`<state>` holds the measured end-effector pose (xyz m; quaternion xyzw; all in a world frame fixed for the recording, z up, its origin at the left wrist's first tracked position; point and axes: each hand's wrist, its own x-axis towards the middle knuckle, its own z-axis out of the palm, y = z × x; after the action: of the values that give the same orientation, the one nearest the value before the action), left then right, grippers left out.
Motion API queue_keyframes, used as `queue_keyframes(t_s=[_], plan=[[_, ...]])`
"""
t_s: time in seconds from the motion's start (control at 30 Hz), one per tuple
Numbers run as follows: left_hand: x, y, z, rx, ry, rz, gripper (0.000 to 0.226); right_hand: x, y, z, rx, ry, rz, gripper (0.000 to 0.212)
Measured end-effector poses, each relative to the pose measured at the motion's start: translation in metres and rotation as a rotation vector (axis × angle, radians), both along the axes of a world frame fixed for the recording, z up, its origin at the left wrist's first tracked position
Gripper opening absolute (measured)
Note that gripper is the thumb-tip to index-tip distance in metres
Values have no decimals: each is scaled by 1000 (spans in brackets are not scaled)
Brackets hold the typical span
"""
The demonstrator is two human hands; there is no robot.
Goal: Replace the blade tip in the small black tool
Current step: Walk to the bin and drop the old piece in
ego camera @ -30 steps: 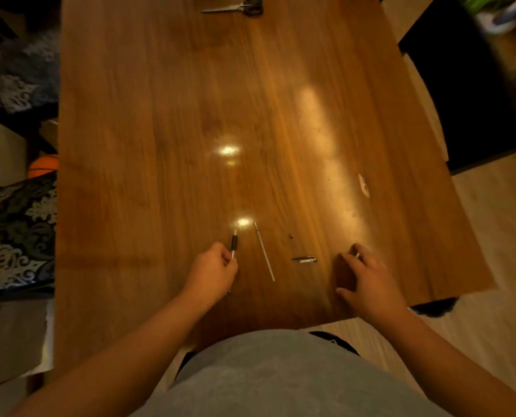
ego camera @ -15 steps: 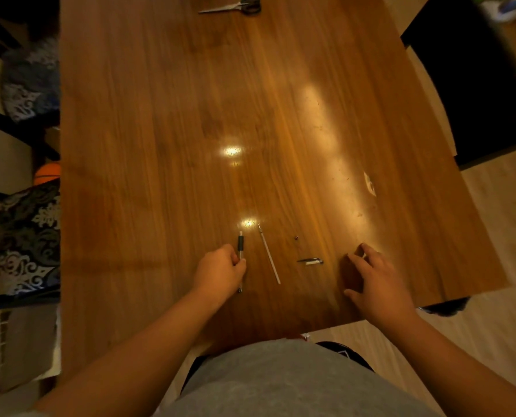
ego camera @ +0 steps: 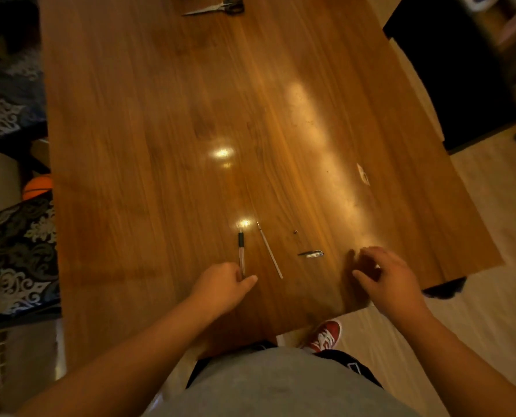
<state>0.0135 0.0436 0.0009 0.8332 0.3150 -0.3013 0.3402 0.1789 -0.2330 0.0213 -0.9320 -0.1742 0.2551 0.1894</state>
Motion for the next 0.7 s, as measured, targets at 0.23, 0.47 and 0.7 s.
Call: queue_keyframes(t_s=[0.23,0.47,0.7], plan=[[-13,-85,11,-197,78,-327,33,-59,-104,-13,131,369,-419,4],[-16,-213,-19,-195,136,-484,32,-152,-283,-48,7,616,-756,11],[-22,-315,-40,-117,216,-509,28,-255,-448,-57,26,746,-1091,23]])
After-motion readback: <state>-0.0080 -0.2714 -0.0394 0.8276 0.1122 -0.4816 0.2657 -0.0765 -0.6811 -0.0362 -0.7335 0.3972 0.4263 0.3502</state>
